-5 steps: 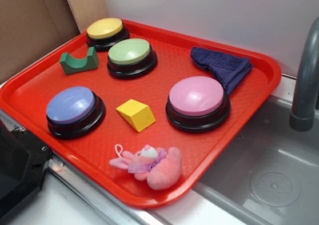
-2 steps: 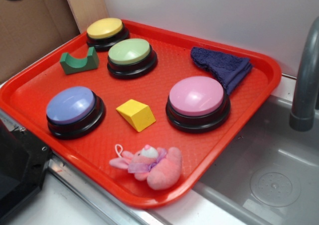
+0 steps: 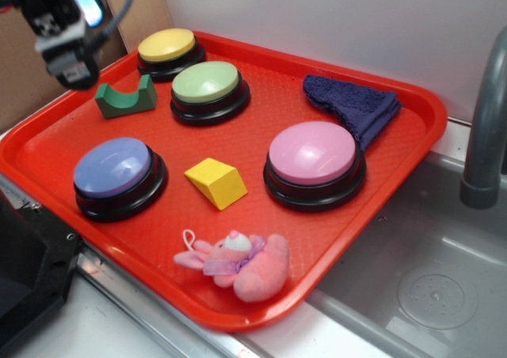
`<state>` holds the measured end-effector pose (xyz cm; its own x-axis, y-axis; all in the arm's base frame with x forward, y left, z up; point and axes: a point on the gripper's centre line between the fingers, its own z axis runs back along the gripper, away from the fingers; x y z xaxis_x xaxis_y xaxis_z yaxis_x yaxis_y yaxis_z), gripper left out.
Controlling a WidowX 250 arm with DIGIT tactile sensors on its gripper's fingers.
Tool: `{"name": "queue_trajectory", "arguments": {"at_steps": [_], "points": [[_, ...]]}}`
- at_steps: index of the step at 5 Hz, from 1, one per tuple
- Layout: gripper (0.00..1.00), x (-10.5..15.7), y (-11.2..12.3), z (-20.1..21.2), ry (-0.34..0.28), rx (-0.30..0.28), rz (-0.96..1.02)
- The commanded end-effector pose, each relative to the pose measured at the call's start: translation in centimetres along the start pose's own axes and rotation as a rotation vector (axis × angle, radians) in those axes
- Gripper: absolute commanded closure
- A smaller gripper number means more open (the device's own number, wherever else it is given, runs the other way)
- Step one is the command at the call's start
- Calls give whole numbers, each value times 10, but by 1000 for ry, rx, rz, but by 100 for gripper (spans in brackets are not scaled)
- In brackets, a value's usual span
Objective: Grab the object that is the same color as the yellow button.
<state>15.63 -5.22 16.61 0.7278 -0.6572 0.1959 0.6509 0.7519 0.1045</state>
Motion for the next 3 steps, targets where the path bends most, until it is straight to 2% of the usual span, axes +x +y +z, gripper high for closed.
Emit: {"name": "queue_trajectory", "arguments": {"at_steps": [1, 2, 3], "points": [[0, 17, 3, -53, -163, -79, -478], [0, 21, -2, -81, -219, -170, -673], [0, 22, -8, -105, -229, -225, -763]]}}
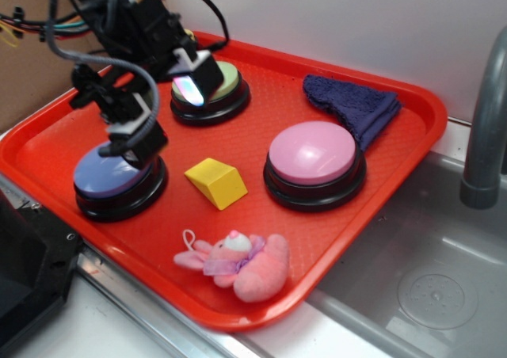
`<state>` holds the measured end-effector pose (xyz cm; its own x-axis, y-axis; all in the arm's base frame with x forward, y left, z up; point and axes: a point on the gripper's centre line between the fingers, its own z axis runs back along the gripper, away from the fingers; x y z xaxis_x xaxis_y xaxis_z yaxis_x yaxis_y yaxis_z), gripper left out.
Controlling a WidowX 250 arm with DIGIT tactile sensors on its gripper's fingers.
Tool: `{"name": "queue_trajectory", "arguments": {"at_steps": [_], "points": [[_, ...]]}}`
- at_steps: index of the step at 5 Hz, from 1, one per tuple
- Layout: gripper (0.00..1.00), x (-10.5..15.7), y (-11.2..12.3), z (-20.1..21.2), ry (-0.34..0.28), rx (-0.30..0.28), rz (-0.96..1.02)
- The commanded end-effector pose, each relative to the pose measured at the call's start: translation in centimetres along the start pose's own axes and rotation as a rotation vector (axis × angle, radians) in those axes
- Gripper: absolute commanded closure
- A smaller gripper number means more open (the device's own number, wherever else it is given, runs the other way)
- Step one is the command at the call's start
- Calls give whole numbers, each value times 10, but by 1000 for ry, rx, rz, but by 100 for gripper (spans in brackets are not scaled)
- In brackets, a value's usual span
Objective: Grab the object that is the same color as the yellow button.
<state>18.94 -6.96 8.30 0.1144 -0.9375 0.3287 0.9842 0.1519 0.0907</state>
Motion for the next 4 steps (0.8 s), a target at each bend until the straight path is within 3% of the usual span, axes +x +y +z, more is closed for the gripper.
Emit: {"name": "queue_trajectory", "arguments": {"at_steps": [1, 4], "points": [[0, 3, -1, -34, -14, -62, -112], [1, -5, -5, -54, -10, -85, -36]]}}
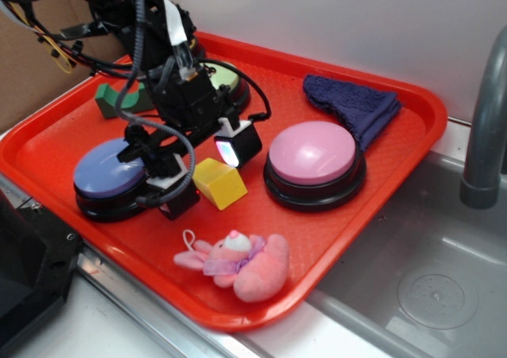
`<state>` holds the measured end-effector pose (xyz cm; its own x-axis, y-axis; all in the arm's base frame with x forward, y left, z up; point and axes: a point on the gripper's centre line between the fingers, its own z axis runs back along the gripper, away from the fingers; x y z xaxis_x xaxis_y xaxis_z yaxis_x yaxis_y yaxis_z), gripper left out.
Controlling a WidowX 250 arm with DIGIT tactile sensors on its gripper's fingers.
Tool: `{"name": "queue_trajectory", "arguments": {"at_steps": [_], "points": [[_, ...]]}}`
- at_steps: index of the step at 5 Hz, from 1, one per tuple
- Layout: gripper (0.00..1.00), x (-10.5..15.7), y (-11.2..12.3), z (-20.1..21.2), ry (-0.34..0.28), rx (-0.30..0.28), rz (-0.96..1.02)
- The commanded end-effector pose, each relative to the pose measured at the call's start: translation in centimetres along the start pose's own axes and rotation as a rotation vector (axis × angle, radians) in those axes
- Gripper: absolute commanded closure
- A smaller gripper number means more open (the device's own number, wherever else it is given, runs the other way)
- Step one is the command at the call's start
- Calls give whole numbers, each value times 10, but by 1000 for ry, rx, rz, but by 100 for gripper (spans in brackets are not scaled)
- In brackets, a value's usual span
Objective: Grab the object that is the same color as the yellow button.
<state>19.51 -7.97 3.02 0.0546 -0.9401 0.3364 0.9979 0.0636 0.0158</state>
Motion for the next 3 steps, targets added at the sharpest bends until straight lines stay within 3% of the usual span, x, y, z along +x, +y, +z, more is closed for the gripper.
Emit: {"name": "queue_trajectory", "arguments": {"at_steps": [1, 3], "points": [[100, 2, -2, -1, -9, 20, 48], [100, -1, 6, -1, 12, 44, 99]]}}
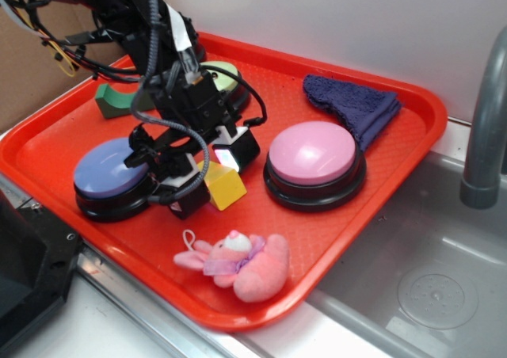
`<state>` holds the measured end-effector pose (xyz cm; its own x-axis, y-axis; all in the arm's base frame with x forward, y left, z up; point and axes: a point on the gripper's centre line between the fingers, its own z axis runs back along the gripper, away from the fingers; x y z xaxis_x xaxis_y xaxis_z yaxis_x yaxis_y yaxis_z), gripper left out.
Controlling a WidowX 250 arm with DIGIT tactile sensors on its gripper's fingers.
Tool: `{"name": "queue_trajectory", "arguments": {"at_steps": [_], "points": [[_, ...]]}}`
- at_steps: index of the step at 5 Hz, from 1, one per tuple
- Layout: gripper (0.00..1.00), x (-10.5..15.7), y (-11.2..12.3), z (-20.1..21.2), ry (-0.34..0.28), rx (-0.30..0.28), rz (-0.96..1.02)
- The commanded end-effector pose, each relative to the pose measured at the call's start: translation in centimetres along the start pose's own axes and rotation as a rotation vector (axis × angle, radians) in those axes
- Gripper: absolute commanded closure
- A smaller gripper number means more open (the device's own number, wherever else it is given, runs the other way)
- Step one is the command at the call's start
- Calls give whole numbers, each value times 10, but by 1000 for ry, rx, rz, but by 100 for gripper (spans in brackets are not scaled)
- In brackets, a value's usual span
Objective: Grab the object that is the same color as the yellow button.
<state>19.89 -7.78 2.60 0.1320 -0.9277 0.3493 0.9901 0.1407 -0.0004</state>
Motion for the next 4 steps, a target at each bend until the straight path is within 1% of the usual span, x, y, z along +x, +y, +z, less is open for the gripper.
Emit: {"name": "queue_trajectory", "arguments": {"at_steps": [1, 2, 3, 4], "points": [[100, 0, 14, 16, 18, 79, 53], [100, 1, 25, 36, -6, 128, 86], [100, 2, 36, 89, -64, 231, 233], [100, 10, 43, 130, 2, 232, 469]]}}
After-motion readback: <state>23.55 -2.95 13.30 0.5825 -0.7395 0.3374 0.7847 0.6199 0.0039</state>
